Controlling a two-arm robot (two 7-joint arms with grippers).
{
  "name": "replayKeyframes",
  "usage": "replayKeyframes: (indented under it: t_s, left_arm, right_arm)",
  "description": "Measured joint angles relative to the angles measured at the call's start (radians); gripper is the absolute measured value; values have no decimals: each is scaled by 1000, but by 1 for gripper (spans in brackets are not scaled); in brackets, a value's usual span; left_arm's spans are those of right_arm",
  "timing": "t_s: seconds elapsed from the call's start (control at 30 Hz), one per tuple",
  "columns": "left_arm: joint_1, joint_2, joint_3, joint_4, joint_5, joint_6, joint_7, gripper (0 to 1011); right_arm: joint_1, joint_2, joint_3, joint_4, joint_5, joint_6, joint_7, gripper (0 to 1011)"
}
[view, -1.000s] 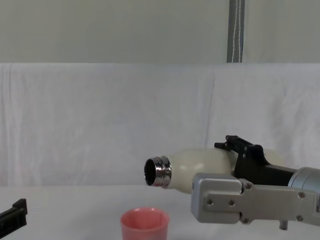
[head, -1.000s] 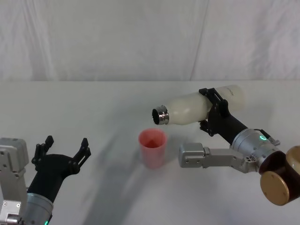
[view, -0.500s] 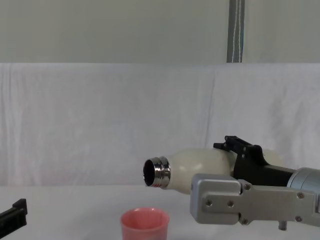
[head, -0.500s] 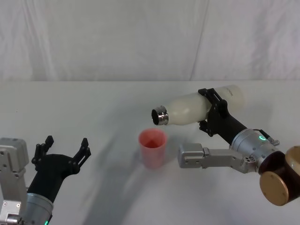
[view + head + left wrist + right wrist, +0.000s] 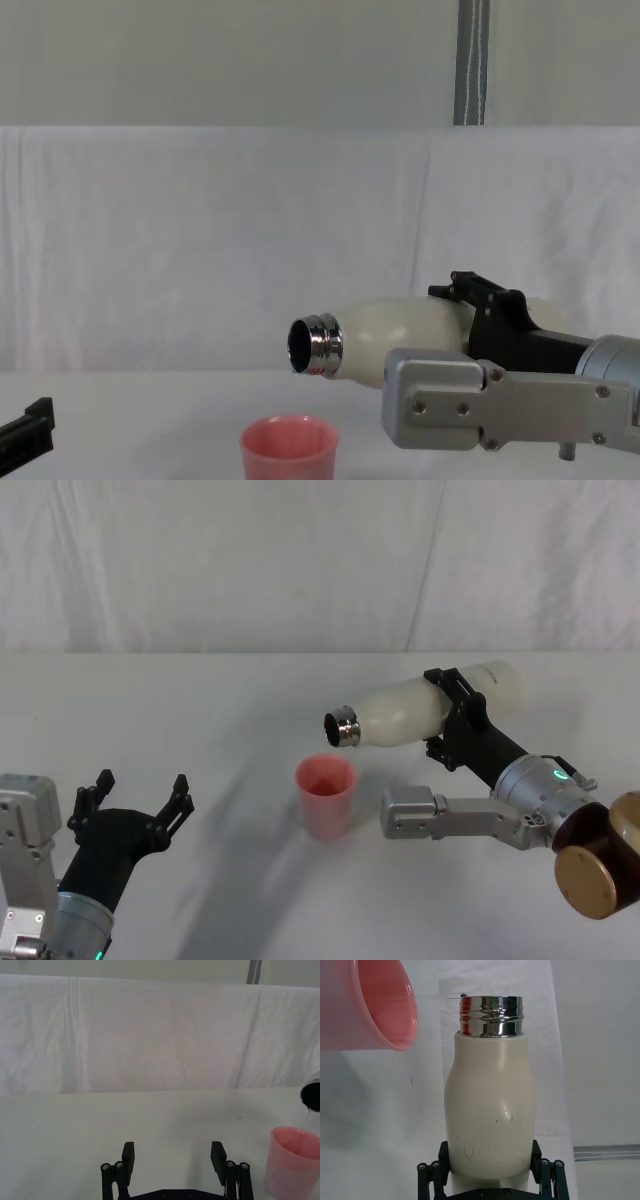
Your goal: Grasp the thermos with one hand and pour water into the cup lid.
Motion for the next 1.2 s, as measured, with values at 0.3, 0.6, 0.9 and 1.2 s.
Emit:
replayKeyframes:
  t_s: [0.3, 0.6, 0.9, 1.2]
  left_arm:
    - [0, 0, 0, 0, 0, 0, 0, 1001]
    - [0, 0, 0, 0, 0, 0, 0, 1001]
    - [0, 0, 0, 0, 0, 0, 0, 1001]
    - [0, 0, 0, 0, 0, 0, 0, 1001]
  right_arm:
    - [0, 1, 0, -2, -2, 1, 0, 950]
    - [2, 1, -1, -2, -3, 2, 1, 950]
    - [4, 1, -2, 0, -4, 2, 2, 950]
    - [5, 2, -2, 0, -5, 2, 2, 950]
